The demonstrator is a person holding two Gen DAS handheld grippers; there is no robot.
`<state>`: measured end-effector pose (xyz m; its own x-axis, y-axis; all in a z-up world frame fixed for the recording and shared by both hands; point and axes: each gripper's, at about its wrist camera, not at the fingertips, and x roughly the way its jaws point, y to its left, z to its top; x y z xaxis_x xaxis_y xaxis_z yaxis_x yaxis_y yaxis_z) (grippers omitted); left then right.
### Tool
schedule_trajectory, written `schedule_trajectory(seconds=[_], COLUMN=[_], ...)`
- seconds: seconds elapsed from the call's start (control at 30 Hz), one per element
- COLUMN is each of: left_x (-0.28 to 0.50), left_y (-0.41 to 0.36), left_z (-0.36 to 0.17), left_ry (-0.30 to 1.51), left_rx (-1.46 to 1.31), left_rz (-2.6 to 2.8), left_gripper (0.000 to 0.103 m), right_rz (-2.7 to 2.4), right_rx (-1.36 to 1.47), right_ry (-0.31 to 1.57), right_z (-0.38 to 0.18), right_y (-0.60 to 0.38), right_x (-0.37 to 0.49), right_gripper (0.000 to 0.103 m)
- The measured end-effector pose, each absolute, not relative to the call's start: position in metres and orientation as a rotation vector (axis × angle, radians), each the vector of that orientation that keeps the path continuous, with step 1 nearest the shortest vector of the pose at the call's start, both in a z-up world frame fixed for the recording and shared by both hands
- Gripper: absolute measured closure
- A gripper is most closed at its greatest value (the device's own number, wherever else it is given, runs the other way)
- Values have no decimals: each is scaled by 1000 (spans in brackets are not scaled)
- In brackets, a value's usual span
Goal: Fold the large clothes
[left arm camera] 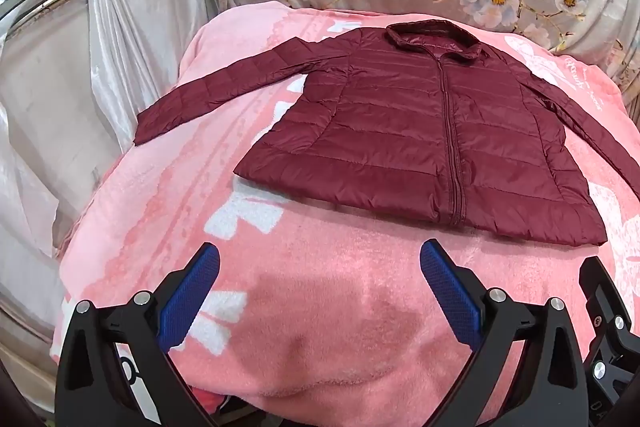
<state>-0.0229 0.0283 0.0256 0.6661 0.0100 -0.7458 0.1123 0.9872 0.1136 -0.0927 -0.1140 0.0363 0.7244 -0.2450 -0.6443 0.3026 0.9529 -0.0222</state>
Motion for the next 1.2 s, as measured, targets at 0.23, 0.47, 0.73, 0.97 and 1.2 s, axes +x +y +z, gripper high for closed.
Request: schedule_trajectory(seconds=[0.23,0.47,0.73,0.97,1.2], left_x=[-26,-24,-23,-23,-23], left_y=[32,31,30,30,29], left_z=[30,25,25,25,25], left_ry=[843,842,842,843,844], left_rx=[155,154,155,154,154], left_rz=[-58,-56,-57,-58,-57], left_gripper=[5,5,5,5,5], right_rz=[-307,-305,-305,-305,-304], right_rx=[86,87,87,86,88], right_ry=[696,696,696,696,695], right_z=[35,35,35,35,35], right_y=[-112,-112,-111,-110,-110], right_x=[-92,-92,-91,-92,-92], right_gripper=[5,5,5,5,5])
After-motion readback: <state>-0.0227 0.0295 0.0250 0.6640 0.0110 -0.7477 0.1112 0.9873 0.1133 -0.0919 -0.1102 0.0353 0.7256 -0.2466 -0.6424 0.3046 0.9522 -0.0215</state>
